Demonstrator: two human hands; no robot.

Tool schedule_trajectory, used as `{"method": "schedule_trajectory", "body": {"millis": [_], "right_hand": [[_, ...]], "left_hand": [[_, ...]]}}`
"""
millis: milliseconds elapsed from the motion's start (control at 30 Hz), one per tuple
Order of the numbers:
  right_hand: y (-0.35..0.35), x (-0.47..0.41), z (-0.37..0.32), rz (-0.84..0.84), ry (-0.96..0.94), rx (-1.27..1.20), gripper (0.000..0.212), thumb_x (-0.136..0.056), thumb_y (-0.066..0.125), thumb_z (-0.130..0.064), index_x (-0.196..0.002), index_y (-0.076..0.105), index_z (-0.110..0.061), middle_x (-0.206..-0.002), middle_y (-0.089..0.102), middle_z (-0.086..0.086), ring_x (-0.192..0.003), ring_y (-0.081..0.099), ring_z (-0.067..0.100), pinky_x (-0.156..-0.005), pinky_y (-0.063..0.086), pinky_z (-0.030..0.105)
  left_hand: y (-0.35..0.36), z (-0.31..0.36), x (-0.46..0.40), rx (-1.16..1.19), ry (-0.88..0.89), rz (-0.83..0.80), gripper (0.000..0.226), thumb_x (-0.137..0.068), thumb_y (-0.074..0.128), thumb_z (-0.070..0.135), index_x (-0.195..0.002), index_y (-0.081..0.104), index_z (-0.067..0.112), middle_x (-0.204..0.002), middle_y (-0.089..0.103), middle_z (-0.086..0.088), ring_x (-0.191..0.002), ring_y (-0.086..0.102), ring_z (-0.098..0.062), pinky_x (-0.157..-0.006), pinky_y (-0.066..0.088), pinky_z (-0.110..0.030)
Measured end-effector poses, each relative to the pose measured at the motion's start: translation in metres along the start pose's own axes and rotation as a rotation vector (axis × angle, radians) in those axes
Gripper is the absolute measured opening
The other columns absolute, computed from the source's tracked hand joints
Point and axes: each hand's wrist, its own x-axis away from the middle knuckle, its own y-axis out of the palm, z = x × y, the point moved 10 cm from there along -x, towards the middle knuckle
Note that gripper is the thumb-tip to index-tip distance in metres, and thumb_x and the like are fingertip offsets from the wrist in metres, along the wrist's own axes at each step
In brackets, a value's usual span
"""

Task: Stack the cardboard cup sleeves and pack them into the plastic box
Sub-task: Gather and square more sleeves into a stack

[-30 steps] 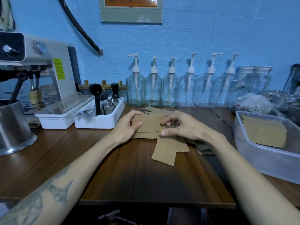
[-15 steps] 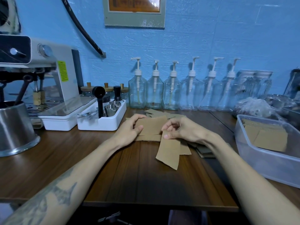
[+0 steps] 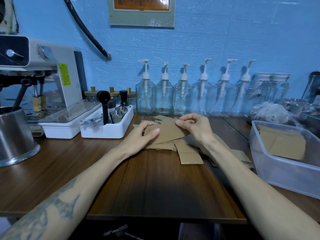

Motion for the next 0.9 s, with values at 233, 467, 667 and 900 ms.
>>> {"method": "schedule_trajectory", "body": {"millis": [233,467,667,900], "right_hand": [[0.015,0.01,-0.029,-0.029,-0.376,0.578,0.04,-0.081,0.079,-0.029,-0.118,0.066,-0.028,-0.111,0.056,-0.006,-0.098,0.055,0.011,-0.09,0.043,0.025],[0.043,0.018,-0.023,-0.289,-0.474,0.675,0.038,-0.092,0.067,-0.018,-0.129,0.063,-0.024,-0.116,0.064,-0.005,-0.107,0.053,0.011,-0.093,0.037,0.026],[0.032,0.009,-0.019,-0.271,-0.38,0.614,0.043,-0.087,0.073,-0.026,-0.128,0.062,-0.028,-0.106,0.067,-0.008,-0.095,0.058,0.01,-0.089,0.046,0.028],[0.016,0.006,0.01,-0.417,-0.175,0.856,0.065,-0.081,0.071,-0.056,-0.135,0.057,-0.023,-0.125,0.056,-0.006,-0.114,0.053,0.013,-0.1,0.044,0.037]], "left_hand": [[-0.005,0.013,0.001,-0.068,0.104,0.044,0.027,-0.098,0.057,0.012,-0.118,0.055,0.031,-0.118,0.06,0.005,-0.109,0.055,-0.003,-0.091,0.043,-0.021],[-0.004,0.012,0.0,-0.089,0.104,0.04,0.026,-0.099,0.055,0.01,-0.121,0.056,0.023,-0.119,0.059,-0.001,-0.113,0.055,-0.017,-0.1,0.044,-0.034],[-0.012,0.012,0.001,-0.069,0.079,0.086,0.025,-0.099,0.055,0.011,-0.118,0.058,0.027,-0.114,0.063,0.0,-0.107,0.058,-0.017,-0.09,0.047,-0.028],[-0.026,0.005,0.001,-0.046,0.009,0.151,0.026,-0.1,0.052,0.011,-0.121,0.056,0.024,-0.112,0.063,-0.002,-0.102,0.059,-0.016,-0.085,0.048,-0.028]]}}
